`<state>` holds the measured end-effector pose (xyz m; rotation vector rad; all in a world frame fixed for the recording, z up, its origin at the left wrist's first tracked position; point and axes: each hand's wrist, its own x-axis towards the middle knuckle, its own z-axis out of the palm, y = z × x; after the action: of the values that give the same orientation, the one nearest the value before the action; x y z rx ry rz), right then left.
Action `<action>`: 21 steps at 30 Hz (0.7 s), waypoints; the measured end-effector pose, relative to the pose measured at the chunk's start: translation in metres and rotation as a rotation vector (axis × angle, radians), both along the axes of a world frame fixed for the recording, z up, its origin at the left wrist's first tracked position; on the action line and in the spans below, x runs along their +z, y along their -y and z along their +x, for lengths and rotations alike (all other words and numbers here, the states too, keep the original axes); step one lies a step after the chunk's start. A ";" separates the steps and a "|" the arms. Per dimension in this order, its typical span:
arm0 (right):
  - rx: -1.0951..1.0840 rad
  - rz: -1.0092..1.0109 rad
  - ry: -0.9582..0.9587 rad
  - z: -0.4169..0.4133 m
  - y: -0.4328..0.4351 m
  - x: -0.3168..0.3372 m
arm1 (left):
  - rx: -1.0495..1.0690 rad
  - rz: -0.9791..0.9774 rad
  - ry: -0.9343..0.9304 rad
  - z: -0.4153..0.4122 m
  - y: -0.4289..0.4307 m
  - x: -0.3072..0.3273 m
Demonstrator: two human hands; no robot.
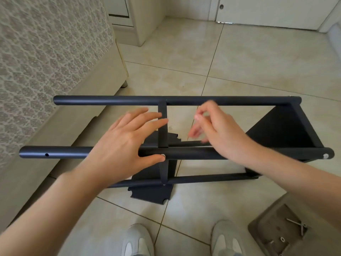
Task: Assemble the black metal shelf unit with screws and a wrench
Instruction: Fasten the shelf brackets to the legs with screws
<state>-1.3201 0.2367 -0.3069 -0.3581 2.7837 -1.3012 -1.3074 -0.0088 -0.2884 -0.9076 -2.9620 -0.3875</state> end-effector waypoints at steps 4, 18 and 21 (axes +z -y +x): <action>-0.006 0.025 -0.175 -0.045 0.005 0.005 | -0.127 -0.043 0.210 -0.021 0.005 -0.002; 0.105 0.120 -0.238 -0.090 0.025 -0.013 | -0.288 0.003 0.259 -0.050 0.001 -0.003; 0.134 0.107 -0.225 -0.080 0.027 -0.012 | -0.304 0.063 0.284 -0.039 -0.001 -0.010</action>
<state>-1.4004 0.2098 -0.3187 -0.7121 2.9325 -1.1431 -1.3466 -0.0074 -0.2986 -1.4098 -3.0330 -0.6655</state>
